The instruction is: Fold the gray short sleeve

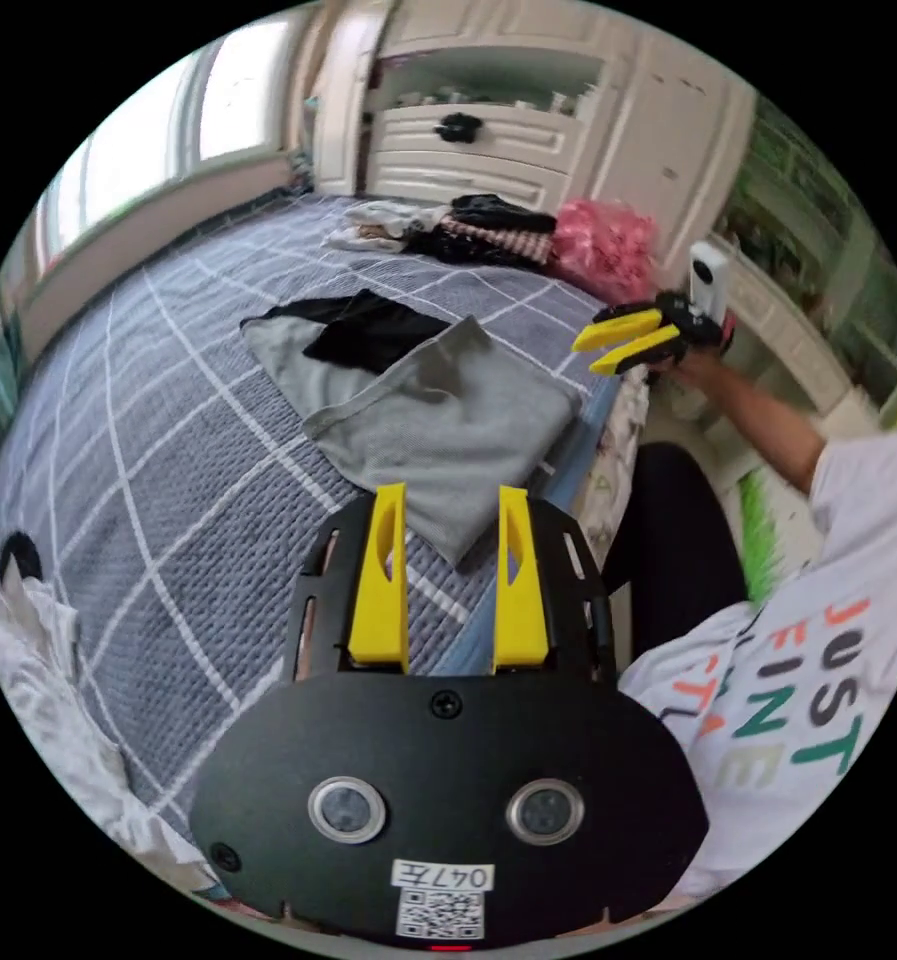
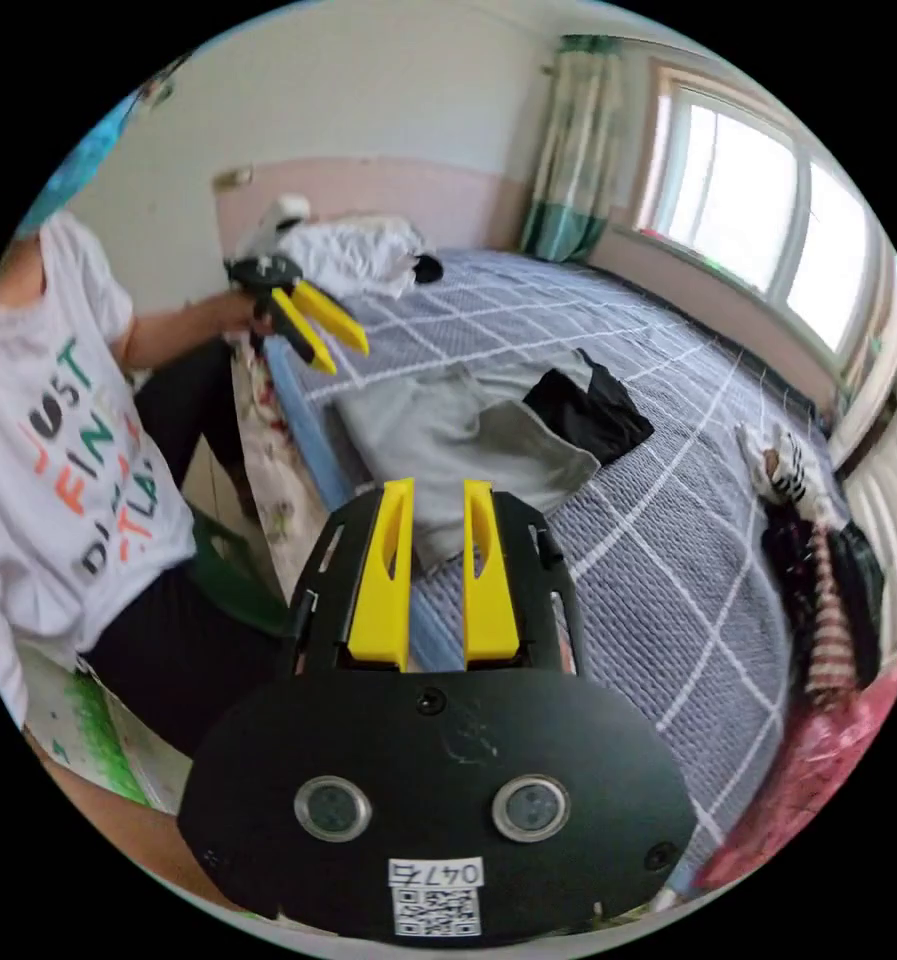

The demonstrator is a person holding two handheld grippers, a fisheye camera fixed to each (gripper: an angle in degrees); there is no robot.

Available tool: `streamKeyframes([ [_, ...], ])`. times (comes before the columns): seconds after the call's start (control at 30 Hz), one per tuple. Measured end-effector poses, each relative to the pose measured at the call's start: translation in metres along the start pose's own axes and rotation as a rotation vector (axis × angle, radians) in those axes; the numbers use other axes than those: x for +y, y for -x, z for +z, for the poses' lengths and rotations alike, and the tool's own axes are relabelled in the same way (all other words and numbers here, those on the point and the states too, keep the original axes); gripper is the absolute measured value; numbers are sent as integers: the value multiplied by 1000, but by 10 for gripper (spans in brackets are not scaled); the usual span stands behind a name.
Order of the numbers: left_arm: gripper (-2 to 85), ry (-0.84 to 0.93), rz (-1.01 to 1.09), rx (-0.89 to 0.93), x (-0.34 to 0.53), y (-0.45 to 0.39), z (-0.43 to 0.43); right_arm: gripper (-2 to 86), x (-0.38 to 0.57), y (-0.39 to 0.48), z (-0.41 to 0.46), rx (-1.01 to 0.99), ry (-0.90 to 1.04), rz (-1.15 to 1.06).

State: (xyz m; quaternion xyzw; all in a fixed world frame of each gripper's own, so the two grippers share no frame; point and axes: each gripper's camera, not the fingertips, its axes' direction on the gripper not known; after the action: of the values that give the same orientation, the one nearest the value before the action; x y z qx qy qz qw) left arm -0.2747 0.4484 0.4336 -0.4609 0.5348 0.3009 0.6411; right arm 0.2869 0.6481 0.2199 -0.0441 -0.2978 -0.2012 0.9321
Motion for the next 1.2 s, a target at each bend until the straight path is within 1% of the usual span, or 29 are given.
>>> streamKeyframes([
  [0.03,131,11,54,-37,-1,-8,2,53,0,22,9,61,69,-84],
  [0.07,130,49,148,-112,-2,-22,8,61,0,41,20,111,127,-159],
  [0.1,131,107,225,-153,-6,-33,16,65,-1,49,25,124,147,-191],
  [0.17,138,157,294,-144,-12,-42,24,75,-8,69,47,139,220,-261],
  [0.23,142,175,328,-130,-18,-46,28,79,-13,77,63,155,270,-308],
  [0.33,137,224,380,-178,-27,-49,36,81,-18,88,86,184,342,-395],
  [0.43,129,244,435,-199,-34,-53,38,74,-26,93,96,181,357,-427],
  [0.53,102,236,464,-247,-41,-54,35,64,-32,97,100,238,377,-470],
  [0.63,91,250,466,-206,-50,-46,35,51,-35,98,109,193,407,-485],
  [0.8,25,240,468,-181,-65,-29,32,15,-46,96,120,203,416,-512],
  [0.93,13,238,424,-123,-79,-13,11,9,-66,84,108,172,416,-402],
  [1.1,8,279,391,89,-84,-3,-34,8,-83,102,72,100,405,-371],
  [1.2,8,313,411,164,-74,-14,-58,9,-87,130,48,30,407,-383],
])
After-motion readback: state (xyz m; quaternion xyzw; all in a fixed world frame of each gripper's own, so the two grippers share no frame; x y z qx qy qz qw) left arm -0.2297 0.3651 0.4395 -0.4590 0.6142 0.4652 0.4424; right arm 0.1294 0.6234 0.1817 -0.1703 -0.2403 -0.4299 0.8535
